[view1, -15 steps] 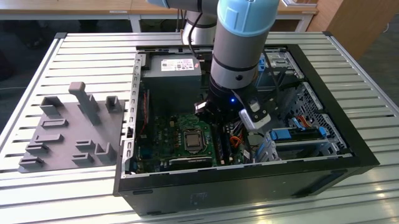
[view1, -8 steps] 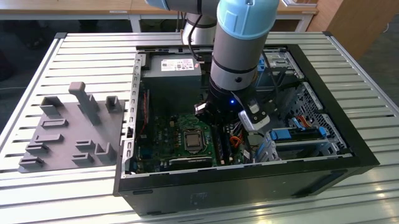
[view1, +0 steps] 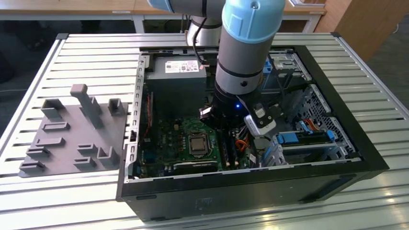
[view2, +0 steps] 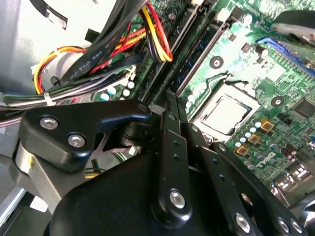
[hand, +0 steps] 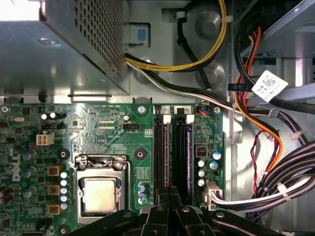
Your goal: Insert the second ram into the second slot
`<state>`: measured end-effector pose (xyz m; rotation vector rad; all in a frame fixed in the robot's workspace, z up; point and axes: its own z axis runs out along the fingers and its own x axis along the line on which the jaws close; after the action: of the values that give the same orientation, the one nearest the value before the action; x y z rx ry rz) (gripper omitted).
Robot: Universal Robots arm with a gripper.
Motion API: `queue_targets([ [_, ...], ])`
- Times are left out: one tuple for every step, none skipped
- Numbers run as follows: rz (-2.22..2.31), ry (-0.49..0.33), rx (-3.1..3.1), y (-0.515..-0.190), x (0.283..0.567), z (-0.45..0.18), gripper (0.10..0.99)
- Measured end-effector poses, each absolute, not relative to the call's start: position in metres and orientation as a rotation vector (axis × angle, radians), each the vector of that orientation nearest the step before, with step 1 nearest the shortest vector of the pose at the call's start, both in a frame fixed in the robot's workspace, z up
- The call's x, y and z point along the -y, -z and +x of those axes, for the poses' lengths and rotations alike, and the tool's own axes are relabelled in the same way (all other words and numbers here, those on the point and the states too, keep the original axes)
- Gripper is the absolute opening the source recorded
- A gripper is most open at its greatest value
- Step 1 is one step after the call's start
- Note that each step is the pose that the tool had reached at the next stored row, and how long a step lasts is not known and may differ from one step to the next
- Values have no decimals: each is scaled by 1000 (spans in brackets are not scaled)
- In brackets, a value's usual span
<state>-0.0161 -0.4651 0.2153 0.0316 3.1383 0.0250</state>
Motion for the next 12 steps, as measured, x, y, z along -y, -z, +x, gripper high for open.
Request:
queue_targets([
  [32, -25, -3138, -215, 465, -16, 125],
  [31, -25, -3138, -215, 465, -16, 125],
  [30, -27, -3138, -216, 465, -16, 125],
  [30, -30, -3137, -217, 465, -16, 125],
  [30, -30, -3137, -219, 465, -16, 125],
  [30, -28, -3138, -221, 465, -16, 125],
  [30, -27, -3138, -224, 465, -16, 125],
  [30, -27, -3138, -226, 465, -16, 125],
  [30, -27, -3138, -229, 465, -16, 125],
  [30, -26, -3138, -232, 465, -16, 125],
  [30, -27, -3138, -235, 465, -16, 125],
  [30, -26, -3138, -237, 465, -16, 125],
])
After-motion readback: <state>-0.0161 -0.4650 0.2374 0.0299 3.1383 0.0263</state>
